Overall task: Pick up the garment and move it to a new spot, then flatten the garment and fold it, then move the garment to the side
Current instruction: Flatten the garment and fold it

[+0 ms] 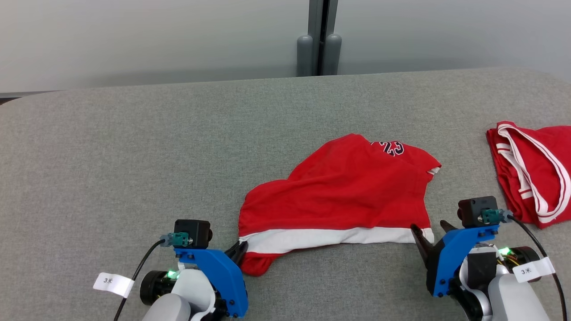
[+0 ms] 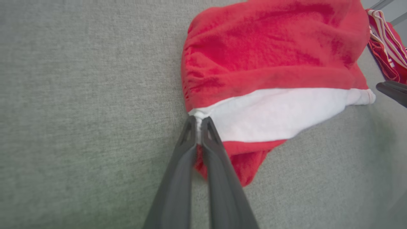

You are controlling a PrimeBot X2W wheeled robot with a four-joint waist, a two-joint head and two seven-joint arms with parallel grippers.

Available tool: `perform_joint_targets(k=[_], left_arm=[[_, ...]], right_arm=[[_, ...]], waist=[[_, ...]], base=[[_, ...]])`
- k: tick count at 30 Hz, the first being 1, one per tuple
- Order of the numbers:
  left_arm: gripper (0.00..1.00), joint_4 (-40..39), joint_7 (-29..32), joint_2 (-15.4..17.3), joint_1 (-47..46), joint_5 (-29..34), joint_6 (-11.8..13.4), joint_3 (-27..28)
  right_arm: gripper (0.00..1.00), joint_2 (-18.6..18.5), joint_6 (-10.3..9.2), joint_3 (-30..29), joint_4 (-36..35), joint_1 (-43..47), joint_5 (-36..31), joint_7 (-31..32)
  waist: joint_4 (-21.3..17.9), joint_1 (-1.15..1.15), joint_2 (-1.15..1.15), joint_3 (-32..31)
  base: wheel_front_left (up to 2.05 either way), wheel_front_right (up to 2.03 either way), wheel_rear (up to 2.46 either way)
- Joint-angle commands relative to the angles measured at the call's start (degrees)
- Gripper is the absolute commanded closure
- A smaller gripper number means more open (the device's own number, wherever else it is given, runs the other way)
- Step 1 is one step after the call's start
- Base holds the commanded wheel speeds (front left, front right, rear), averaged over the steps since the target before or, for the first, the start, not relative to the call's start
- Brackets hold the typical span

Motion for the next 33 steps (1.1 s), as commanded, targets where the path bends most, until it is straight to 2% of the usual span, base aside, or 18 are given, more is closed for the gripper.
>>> perform_joint_targets(k=[1,8,9,10,11,15,21,27,33], left_arm=[[1.0,0.25,-0.64,0.15,-1.32,0.12,-0.41,-0.23],[1.0,0.5,-1.8,-0.46,-1.85,-0.56,-1.41,-1.17],[1.0,0.55,-1.92,-0.54,-2.02,-0.58,-1.47,-1.33],[1.0,0.6,-2.12,-0.6,-2.09,-0.64,-1.57,-1.47],[1.0,0.56,-2.5,-0.66,-2.12,-0.65,-1.61,-1.56],[1.0,0.29,-4.04,-0.82,-2.3,-0.76,-1.88,-1.44],[1.0,-1.69,-10.1,-0.97,-2.53,-1.12,-2.11,0.13],[1.0,-7.19,-15.0,-0.91,-1.26,-2.86,-2.47,2.22],[1.0,-15.55,-16.67,-1.19,-0.74,-6.3,-2.73,4.38]], right_arm=[[0.0,-0.07,0.01,-0.19,1.17,-1.64,0.24,-0.03],[0.0,-0.05,0.01,-1.12,7.74,-2.69,-1.69,3.21],[0.35,-0.01,0.01,-0.72,8.45,-2.37,-1.54,3.62],[0.59,0.02,0.01,-0.06,8.97,-2.16,-1.53,3.94],[1.0,0.14,0.01,0.7,9.26,-1.95,-1.43,4.22],[1.0,0.11,0.01,1.53,8.44,-2.35,-0.96,2.77],[1.0,-0.06,0.01,0.01,2.44,-3.65,1.28,-1.78],[1.0,-0.06,0.01,-2.36,-8.14,-1.9,3.72,-1.87],[1.0,-0.06,0.01,-3.33,-20.49,-0.74,7.24,0.16]], waist=[[0.08,0.0,0.0,0.19],[1.42,0.0,0.0,0.58],[1.64,0.0,0.0,0.62],[1.74,0.0,0.0,0.62],[1.8,0.0,0.0,0.61],[1.71,0.0,0.0,0.47],[1.05,0.0,0.0,-0.75],[0.5,0.0,0.0,-2.51],[0.2,0.0,0.0,-3.41]], base=[[0.0,0.0,0.0],[0.0,0.0,0.0],[0.0,0.0,0.0],[0.0,0.0,0.0],[0.0,0.0,0.0],[0.0,0.0,0.0],[0.0,0.0,0.0],[0.0,0.0,0.0],[0.0,0.0,0.0]])
